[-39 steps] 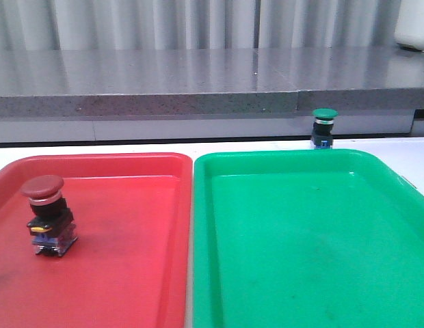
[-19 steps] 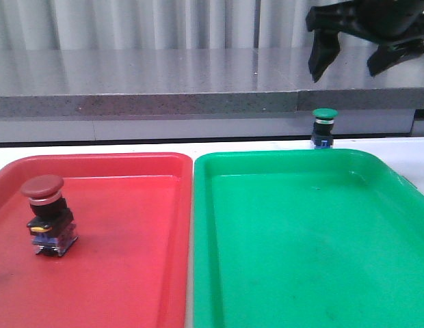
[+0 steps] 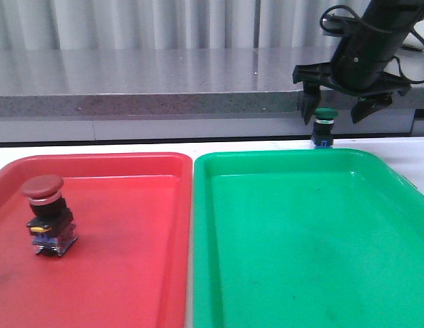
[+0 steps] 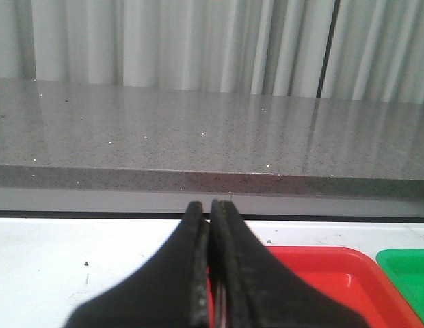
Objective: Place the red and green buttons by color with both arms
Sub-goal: 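Lower the right gripper over the green-capped button and close on it, then lift the green button and lower it into the green tray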
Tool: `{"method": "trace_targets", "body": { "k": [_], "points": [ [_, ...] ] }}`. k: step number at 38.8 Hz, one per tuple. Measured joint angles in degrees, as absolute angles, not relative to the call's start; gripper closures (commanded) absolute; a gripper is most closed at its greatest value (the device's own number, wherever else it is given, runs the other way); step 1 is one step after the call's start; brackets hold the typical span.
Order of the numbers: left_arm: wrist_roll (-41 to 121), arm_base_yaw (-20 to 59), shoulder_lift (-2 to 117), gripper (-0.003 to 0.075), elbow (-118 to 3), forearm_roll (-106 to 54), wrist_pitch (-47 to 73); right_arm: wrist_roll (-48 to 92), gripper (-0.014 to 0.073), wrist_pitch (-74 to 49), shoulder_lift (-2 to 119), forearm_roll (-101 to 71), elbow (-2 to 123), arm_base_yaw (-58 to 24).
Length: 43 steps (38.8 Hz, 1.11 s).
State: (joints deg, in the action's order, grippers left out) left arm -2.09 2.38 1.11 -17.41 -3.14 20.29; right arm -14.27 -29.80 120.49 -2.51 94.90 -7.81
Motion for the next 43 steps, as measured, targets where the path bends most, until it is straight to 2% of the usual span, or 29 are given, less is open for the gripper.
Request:
{"method": "trace_targets", "body": {
  "k": [8, 13, 23, 32, 38, 43],
  "points": [
    [-2.09, 2.38, 1.11, 0.0740, -17.41, -3.14, 20.29, -14.30, 0.0261, -30.41, 122.60, -2.51, 97.18, -7.81],
    [-2.09, 2.38, 1.11, 0.0740, -17.41, -3.14, 20.29, -14.40, 0.0326, -30.54, 122.60, -2.51, 97.45, -7.81],
    [-2.09, 2.38, 1.11, 0.0740, -17.41, -3.14, 20.29, -14.40, 0.0330, -31.41, 120.25, -2.51, 97.45, -7.81],
    [-2.09, 2.38, 1.11, 0.0740, -17.41, -3.14, 20.29, -12.75, 0.0330, -34.23, 110.71, -1.91, 96.15, -8.98],
    [-2.09, 2.38, 1.11, 0.0740, -17.41, -3.14, 20.29, -11.72, 0.0330, -34.06, 101.00, -1.91, 88.70, -12.15],
    [-2.09, 2.38, 1.11, 0.0740, -17.41, -3.14, 20.29, -11.44, 0.0330, -29.96, 92.16, -1.91, 76.84, -15.97]
  ]
}}
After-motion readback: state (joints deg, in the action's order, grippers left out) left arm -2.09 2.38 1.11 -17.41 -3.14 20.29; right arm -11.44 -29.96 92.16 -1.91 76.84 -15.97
